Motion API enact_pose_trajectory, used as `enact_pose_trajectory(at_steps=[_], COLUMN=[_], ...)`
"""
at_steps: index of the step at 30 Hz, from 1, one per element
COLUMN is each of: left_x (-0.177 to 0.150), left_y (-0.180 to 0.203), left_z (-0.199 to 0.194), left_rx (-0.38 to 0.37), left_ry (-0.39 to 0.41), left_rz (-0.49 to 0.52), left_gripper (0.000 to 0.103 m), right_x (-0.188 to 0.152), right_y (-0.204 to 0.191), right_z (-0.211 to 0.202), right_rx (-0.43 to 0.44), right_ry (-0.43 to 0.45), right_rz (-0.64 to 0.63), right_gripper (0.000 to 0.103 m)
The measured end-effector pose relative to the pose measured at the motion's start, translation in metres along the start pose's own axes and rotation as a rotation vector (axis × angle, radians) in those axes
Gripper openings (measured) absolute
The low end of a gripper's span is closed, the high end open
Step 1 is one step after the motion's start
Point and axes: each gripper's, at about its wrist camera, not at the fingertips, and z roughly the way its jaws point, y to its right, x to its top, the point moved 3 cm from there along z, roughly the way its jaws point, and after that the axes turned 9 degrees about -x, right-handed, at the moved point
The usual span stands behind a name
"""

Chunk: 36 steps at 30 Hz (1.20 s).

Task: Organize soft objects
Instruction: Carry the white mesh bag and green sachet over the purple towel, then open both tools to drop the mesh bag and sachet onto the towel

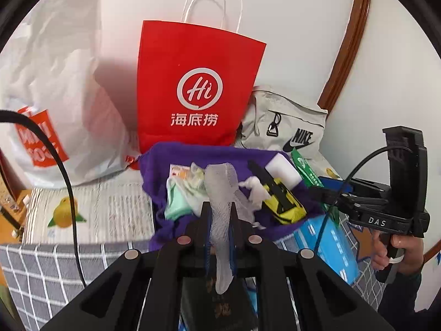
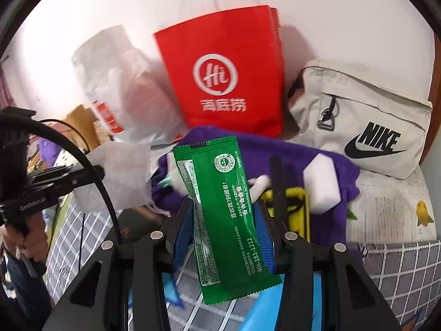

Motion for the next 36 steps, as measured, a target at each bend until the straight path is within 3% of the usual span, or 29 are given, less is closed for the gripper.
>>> enact_pose_trajectory(at_steps=[6,13,23,36], left_x=[0.022,0.035,0.027,0.014], left_y=[-0.007,-0.005,-0.009,-0.019], left_z=[0.031,0.07,0.105,0.126], left_rx=[-0.005,-0.078,-0.084,-0.078], left_ry=[-0.013,-0.05,-0.132,-0.203], left_rz=[-0.006,-0.013,-0.024,-0.07], left_gripper=[0.01,0.01,0.01,0.01], right_x=[0.023,0.042,0.025,0.01], right_y=[0.027,0.046,0.051,0.043], right_z=[0.027,0.049,0.097,0.118], right_rx=[-0.022,-0.07,-0.06,-0.099], right_ry=[-0.004,-0.008,-0.127,-0.187], right_rz=[0.055,0.081,0.088,0.034], right_gripper=[0.044,0.044,0.044,0.045])
